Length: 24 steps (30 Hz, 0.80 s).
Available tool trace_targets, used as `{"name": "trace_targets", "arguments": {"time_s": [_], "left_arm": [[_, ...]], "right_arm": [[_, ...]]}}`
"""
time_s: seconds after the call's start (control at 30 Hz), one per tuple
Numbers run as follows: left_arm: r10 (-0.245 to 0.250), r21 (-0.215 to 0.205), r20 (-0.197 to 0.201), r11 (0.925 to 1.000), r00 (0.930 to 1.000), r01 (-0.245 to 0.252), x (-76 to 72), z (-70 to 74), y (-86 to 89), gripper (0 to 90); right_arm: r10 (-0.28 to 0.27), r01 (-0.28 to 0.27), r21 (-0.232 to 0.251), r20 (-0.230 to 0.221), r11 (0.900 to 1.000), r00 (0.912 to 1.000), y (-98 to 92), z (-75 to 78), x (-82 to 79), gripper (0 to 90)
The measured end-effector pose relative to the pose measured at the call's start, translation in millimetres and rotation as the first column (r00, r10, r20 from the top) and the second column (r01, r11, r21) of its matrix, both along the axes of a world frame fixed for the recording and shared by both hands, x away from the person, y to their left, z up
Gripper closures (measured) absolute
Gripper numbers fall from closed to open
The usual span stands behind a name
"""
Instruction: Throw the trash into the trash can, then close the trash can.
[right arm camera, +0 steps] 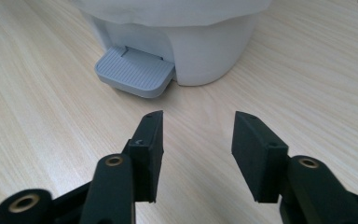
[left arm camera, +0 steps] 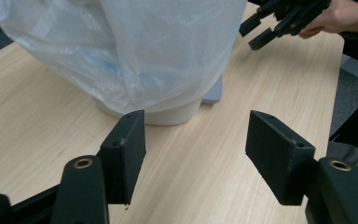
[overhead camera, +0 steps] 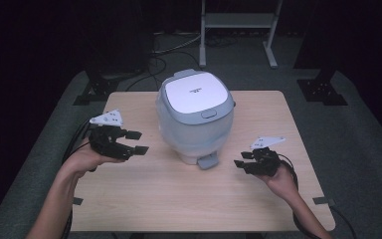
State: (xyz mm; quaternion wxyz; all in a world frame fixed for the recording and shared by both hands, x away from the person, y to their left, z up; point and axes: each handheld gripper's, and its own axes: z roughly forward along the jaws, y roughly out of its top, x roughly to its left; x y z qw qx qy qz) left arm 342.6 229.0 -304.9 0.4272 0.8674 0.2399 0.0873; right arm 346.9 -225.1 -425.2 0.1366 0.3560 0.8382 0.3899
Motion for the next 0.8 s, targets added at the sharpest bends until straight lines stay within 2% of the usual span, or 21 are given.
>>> {"name": "trace_targets", "arguments": {"time_s": [0.47,0.7,0.8], "left_arm": [[0.032,-0.043,-0.034,0.9985,0.9989,-0.033,-9.5,-37.0,11.0,32.1],[0.043,-0.051,-0.045,0.9976,0.9980,-0.046,-11.3,-53.4,14.3,30.2],[0.046,-0.038,-0.040,0.9981,0.9982,-0.047,-13.2,-57.9,14.2,29.7]], "right_arm": [[-0.034,0.034,-0.002,-0.021,0.999,0.9992,-23.5,-0.4,-10.4,47.0],[-0.044,0.044,-0.006,-0.028,0.999,0.9986,-28.0,-4.2,-14.6,45.3],[-0.045,0.044,-0.007,-0.030,0.999,0.9986,-29.9,-5.7,-15.7,45.0]]}}
